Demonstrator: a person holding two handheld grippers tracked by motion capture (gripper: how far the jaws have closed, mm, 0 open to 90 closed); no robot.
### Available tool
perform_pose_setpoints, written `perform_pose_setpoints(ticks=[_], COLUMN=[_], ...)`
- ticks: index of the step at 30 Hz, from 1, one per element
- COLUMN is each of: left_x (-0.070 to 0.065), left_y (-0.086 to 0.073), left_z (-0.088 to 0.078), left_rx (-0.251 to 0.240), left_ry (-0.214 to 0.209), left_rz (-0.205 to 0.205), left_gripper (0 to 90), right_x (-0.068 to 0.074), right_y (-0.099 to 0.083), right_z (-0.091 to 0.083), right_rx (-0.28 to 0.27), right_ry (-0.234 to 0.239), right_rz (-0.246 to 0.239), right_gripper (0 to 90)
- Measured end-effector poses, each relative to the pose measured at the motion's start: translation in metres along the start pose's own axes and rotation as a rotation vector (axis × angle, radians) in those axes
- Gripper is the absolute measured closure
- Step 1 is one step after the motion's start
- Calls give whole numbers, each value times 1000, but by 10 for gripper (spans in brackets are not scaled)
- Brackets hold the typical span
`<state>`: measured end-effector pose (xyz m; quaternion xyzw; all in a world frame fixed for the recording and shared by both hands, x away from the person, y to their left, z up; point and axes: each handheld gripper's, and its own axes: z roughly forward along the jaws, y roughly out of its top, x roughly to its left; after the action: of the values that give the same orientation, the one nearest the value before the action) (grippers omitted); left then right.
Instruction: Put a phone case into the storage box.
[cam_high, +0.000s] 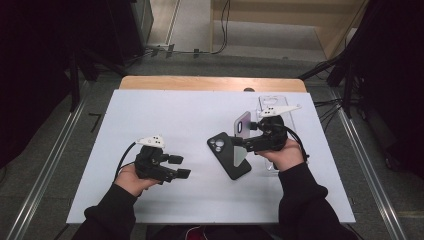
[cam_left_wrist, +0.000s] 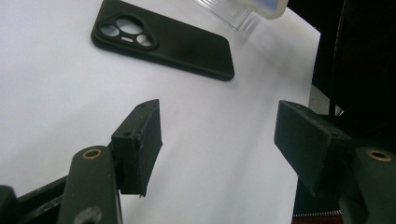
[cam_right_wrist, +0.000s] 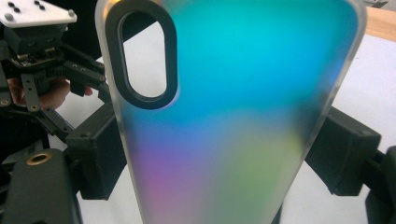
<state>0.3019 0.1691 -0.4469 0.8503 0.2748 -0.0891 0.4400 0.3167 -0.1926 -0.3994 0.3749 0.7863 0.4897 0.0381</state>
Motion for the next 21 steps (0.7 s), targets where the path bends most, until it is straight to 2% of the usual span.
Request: perform_pose_setpoints(ticks=[4,8,11,16,21], left_x=[2,5,8,8,11], left_y=[-5,-10,-14,-19,-24], left_z=[-2,-6,-9,-13,-17], left_rx=[2,7,13,0,-9], left_ry=[-6,20,33,48,43], left_rz=[0,-13,-37,-47,-66], left_gripper=[327,327,327,327,327], right_x=[-4,-9,-13,-18,-25], right_y=[1,2,4,6,9], right_z=[-4,-9,-15,-22,-31], right_rx=[0,-5,-18,-38,-65], right_ry=[-9,-22,-46,-83,-134], right_rz=[5,16,29,45,72], right_gripper=[145,145,145,145,145])
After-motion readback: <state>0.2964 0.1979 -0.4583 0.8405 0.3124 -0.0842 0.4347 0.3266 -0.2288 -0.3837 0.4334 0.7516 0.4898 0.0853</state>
